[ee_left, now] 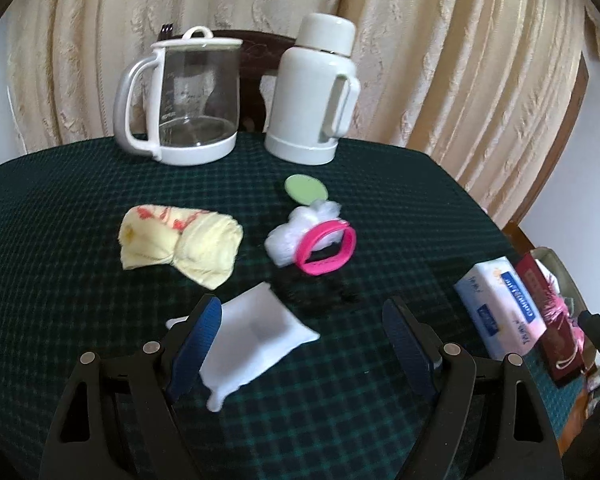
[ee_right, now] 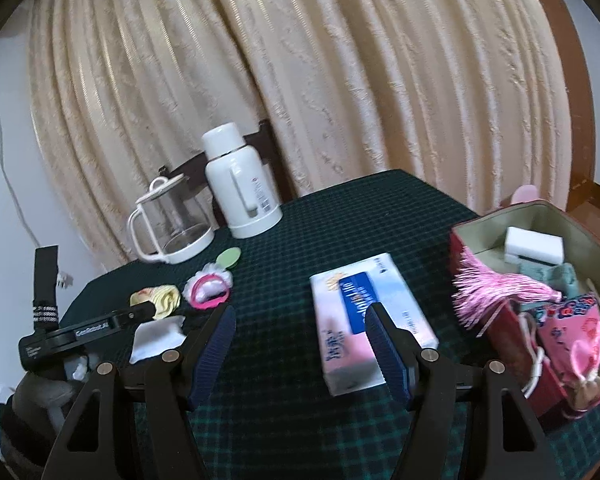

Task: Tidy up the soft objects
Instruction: 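Grasp the white fabric cushion with the left gripper and lift it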

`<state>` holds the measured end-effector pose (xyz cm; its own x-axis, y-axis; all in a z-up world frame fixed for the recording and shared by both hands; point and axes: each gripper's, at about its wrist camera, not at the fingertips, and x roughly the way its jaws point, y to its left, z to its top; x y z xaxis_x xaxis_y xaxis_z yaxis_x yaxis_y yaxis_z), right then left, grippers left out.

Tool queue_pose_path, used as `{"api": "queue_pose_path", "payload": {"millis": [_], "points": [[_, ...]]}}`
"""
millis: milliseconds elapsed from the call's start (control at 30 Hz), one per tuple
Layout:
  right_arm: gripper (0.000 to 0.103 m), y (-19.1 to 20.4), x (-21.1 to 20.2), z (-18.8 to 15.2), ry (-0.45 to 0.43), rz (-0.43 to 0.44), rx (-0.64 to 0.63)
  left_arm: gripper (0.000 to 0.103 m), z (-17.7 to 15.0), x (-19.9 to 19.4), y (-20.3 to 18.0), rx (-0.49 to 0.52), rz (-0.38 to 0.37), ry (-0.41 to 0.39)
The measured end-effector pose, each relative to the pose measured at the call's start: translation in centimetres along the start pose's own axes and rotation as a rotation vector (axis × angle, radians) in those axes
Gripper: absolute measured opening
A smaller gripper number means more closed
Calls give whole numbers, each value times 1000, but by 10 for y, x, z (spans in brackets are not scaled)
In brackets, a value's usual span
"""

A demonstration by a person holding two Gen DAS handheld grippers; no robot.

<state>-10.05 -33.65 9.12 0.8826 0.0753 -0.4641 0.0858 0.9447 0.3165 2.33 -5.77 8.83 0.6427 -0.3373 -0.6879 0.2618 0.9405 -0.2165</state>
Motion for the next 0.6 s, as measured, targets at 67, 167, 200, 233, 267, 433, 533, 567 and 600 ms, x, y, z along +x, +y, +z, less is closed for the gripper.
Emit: {"api": "queue_pose_path", "payload": {"millis": [67, 167, 200, 233, 267, 433, 533, 567, 600], "points": [[71, 6, 3, -2, 12, 9, -10, 83, -1, 3, 6, 1, 6, 11], [71, 14, 8, -4, 30, 23, -20, 83, -2, 9, 15, 5, 15, 24], [71, 16, 10, -5, 37, 28, -22, 83, -2, 10, 17, 6, 18, 27], [71, 18, 12, -6, 43, 31, -23, 83, -2, 11, 20, 9, 22, 30], [71, 20, 14, -7, 51, 36, -25, 83, -1, 13, 22, 14, 24, 32], [71, 29, 23, -11, 81, 55, -34, 83, 1, 26, 33, 59, 44, 58], [71, 34, 29, -14, 104, 65, -38, 83, 0, 33, 37, 85, 36, 74], [71, 36, 31, -15, 110, 67, -39, 83, 0, 36, 38, 89, 26, 82], [71, 37, 33, -16, 118, 69, -40, 83, -1, 37, 39, 91, 5, 89]]}}
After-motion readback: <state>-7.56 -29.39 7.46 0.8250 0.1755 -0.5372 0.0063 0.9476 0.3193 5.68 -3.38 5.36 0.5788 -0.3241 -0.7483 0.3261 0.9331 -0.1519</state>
